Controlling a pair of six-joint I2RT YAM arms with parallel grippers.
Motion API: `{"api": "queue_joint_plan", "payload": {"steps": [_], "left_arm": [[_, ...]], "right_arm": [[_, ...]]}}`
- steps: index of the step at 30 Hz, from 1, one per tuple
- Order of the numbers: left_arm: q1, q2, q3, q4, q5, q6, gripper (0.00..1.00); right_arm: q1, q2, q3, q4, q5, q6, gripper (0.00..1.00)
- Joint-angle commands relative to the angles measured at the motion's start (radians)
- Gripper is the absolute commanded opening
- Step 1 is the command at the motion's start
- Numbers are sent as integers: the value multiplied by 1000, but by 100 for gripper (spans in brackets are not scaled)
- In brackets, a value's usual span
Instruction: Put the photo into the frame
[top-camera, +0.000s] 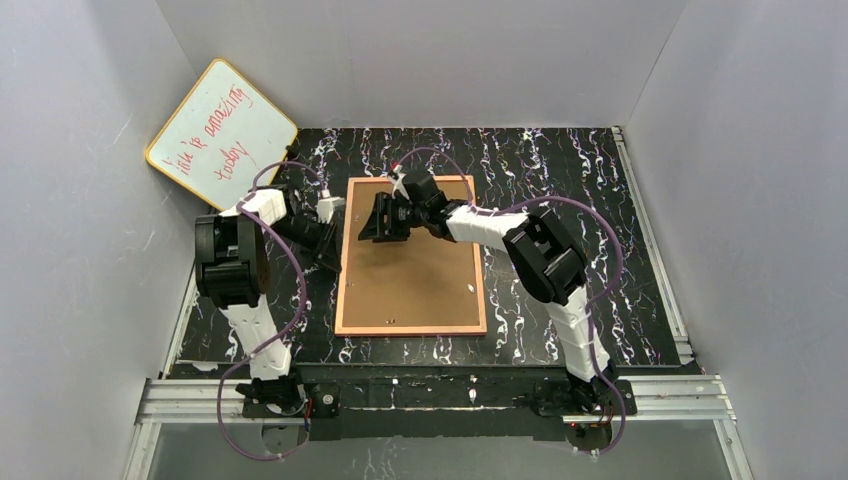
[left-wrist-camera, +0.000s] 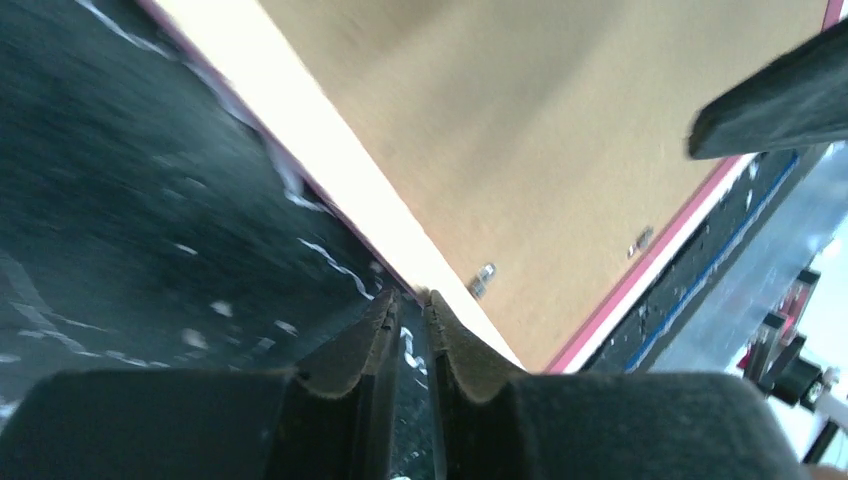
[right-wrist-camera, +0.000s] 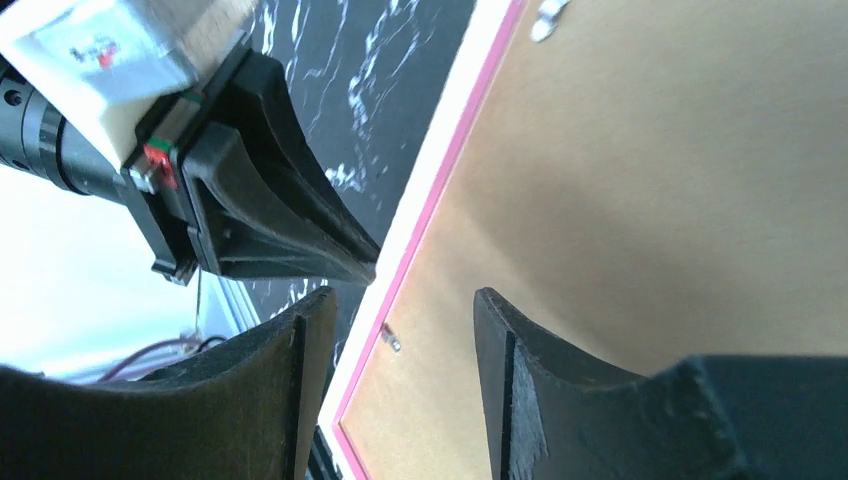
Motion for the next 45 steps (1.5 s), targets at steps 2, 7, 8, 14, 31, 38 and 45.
{"api": "queue_joint_plan", "payload": {"steps": [2, 7, 8, 14, 31, 38, 45], "left_arm": [[22, 105, 153, 81, 11, -76, 20], [21, 178, 250, 111, 4, -129, 29], [21, 189, 260, 121, 0, -134, 29], [19, 239, 282, 134, 25, -156, 24], [-85, 240, 136, 151, 53, -149, 9], [-90, 232, 117, 166, 51, -157, 8], [-90, 237, 116, 172, 47, -157, 8]], "right_arm": [[-43, 18, 98, -74, 38, -47, 62], [-76, 87, 175, -87, 36, -56, 58], [-83, 107, 190, -82, 23, -56, 56], [-97, 223, 332, -129, -17, -60, 53], [-96, 229, 301, -128, 6, -55, 50], [-96, 249, 311, -135, -9, -40, 48], [-95, 269, 323, -108, -29, -7, 46]]}}
